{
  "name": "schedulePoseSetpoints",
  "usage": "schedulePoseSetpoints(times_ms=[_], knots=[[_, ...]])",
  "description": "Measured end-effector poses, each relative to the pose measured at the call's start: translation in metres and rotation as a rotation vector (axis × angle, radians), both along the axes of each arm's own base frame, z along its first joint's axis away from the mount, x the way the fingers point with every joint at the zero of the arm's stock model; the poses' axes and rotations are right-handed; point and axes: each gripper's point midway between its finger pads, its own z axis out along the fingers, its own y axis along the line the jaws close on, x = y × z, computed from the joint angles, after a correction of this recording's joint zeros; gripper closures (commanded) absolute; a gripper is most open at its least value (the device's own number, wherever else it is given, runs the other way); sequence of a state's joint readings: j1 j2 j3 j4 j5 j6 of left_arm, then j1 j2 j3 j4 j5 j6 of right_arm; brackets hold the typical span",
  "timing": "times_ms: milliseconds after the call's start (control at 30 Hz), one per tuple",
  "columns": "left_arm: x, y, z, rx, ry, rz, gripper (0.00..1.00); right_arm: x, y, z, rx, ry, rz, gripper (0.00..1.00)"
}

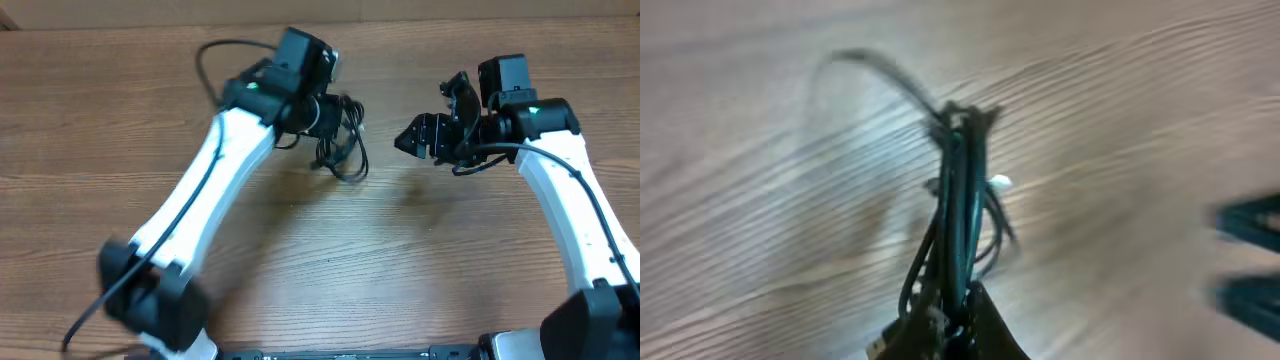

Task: Untangle cables
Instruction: 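Lift the bundle with the left gripper and grasp a strand with the right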

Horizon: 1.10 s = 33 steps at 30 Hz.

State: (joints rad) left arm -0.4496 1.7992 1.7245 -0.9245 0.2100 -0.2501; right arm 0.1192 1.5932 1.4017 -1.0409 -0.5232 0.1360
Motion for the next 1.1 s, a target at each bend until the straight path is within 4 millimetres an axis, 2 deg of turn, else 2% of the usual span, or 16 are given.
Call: schedulePoseSetpoints(times_ms=[33, 100, 267, 433, 667, 833, 967, 1100], knots=[[-0.009, 0.001, 0.021, -0.024, -0.033, -0.022, 0.96, -0.001, 0.006, 0.004, 0.016, -0.013, 0.023, 0.22], [-0.016, 0.001, 0.033, -0.041, -0.044, -0.038, 0.96, -0.003, 0.019, 0.009, 0.044, -0.03, 0.064, 0.22], [-0.02, 0.0, 0.033, -0.051, -0.032, -0.047, 0.96, -0.006, 0.049, 0.014, 0.049, -0.091, 0.153, 0.21], [-0.018, 0.013, 0.035, -0.113, 0.015, -0.034, 0.96, -0.004, 0.056, 0.007, -0.044, -0.133, 0.171, 0.22], [-0.013, 0.036, 0.04, -0.222, 0.076, -0.004, 0.96, 0.01, 0.058, -0.014, -0.068, -0.117, 0.167, 0.22], [-0.015, 0.044, 0.043, -0.274, 0.104, -0.01, 0.96, 0.018, 0.085, -0.032, -0.028, -0.128, 0.243, 0.22], [-0.016, 0.046, 0.049, -0.326, 0.114, -0.026, 0.96, 0.009, 0.108, -0.044, 0.034, -0.106, 0.339, 0.22], [-0.016, 0.05, 0.056, -0.391, 0.125, -0.036, 0.96, 0.012, 0.113, -0.052, 0.056, -0.115, 0.379, 0.23]])
